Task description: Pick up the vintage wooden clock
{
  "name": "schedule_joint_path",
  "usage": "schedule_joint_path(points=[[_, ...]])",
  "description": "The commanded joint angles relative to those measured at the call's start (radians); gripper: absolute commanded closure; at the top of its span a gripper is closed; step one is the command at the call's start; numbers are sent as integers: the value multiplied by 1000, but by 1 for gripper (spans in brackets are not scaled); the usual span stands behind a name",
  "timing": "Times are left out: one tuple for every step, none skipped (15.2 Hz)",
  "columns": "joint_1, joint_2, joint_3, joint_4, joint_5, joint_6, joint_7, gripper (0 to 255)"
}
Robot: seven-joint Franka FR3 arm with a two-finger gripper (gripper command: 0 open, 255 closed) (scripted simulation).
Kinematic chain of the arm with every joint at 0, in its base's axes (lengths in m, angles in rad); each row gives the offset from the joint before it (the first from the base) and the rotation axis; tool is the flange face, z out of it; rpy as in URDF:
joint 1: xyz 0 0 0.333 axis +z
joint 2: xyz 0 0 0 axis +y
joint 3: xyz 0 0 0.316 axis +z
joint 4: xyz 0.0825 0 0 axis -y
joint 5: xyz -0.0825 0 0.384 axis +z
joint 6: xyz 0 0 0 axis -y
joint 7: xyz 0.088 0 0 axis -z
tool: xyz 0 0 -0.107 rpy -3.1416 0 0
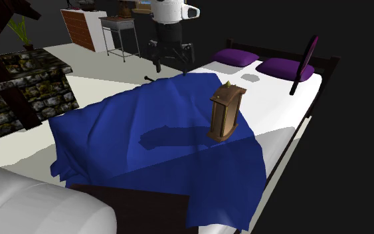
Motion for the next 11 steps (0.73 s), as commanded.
schedule_joint_path(points=[[-13, 62, -17, 44, -1, 22, -1, 0], [-19, 92, -26, 67, 0, 31, -2, 0], [-26, 123, -35, 91, 1, 40, -3, 0], [-32, 154, -44, 116, 3, 47, -4, 0], [-39, 185, -52, 142, 6, 54, -5, 0], [-45, 216, -61, 169, 9, 60, -6, 0], [-52, 247, -69, 197, 13, 65, -8, 0], [-59, 278, -77, 225, 18, 69, -10, 0], [-66, 309, -85, 255, 23, 72, -12, 0], [-74, 341, -93, 285, 29, 75, -14, 0], [-82, 372, -101, 317, 35, 76, -16, 0]])
